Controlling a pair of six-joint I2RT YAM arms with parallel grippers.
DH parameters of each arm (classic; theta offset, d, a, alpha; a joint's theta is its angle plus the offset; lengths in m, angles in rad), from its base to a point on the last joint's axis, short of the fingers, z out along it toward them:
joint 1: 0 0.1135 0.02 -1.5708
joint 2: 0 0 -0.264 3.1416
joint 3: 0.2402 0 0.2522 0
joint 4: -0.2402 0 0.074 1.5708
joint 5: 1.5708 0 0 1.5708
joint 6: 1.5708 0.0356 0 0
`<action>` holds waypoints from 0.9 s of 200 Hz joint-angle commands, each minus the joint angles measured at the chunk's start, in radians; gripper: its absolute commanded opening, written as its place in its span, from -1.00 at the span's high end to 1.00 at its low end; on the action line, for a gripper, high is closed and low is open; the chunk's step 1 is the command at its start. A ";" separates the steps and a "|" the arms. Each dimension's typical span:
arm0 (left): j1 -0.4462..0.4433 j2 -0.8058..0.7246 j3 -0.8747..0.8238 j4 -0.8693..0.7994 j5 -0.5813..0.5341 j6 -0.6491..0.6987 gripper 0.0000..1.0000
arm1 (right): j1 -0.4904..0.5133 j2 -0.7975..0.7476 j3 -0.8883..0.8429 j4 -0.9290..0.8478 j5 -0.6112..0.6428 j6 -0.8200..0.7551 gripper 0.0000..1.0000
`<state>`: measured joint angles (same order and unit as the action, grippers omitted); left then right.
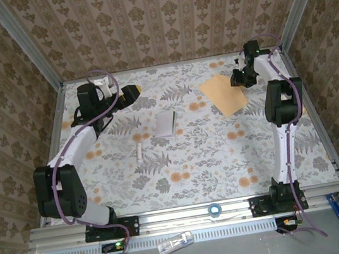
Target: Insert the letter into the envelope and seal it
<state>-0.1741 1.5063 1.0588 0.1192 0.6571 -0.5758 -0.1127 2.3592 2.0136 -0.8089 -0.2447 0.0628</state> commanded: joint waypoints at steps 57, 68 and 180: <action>0.006 -0.020 -0.011 0.030 0.007 -0.020 -1.00 | -0.003 -0.051 -0.117 0.075 -0.099 0.024 0.76; 0.008 -0.023 -0.014 0.030 0.007 -0.020 -1.00 | -0.004 -0.064 -0.133 0.088 -0.111 0.032 0.83; 0.005 -0.070 -0.054 0.053 0.013 -0.036 -0.99 | 0.042 -0.292 -0.390 0.224 -0.148 0.164 0.94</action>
<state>-0.1741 1.4719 1.0229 0.1360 0.6575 -0.5949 -0.1001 2.1540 1.7012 -0.6369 -0.3763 0.1658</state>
